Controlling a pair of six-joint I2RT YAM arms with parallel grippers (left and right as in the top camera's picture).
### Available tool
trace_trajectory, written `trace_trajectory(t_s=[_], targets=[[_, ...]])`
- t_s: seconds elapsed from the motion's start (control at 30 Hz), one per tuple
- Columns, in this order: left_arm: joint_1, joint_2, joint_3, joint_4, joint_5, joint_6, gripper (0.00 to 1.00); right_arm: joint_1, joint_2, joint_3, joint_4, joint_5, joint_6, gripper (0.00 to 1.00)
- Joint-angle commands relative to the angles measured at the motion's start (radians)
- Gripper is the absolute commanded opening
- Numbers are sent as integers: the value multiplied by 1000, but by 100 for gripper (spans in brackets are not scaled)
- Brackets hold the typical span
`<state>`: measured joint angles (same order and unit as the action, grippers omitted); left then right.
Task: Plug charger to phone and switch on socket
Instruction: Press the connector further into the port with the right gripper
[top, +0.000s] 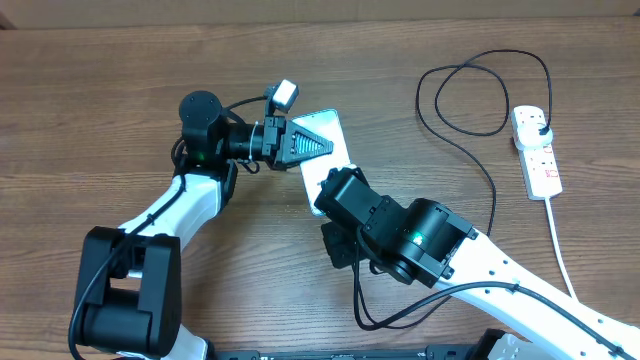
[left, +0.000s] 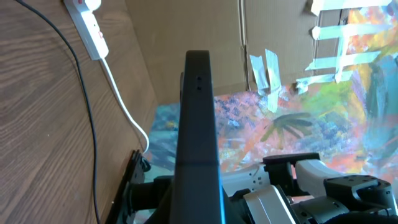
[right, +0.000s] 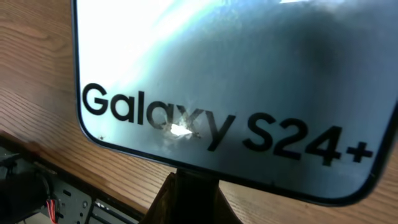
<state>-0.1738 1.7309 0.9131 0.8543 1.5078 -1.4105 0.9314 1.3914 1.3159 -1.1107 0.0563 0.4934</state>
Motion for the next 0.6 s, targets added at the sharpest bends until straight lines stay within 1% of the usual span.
trace_trajectory(t_s=[0.0,0.17,0.3,0.43,0.57], targets=[[-26,-1,11,7,72,54,4,3,-5,21,85,57,-30,4],[-58,-1,11,7,72,66,4,3,-5,42,104,82,-77,4],[-71,-1,11,8,72,68,4,3,-5,71,90,82,-79,4],[-65,-1,11,8,72,68,4,3,-6,73,74,82,-79,25],[-60,-1,11,8,60,69,4,3,-10,74,39,79,-78,34]])
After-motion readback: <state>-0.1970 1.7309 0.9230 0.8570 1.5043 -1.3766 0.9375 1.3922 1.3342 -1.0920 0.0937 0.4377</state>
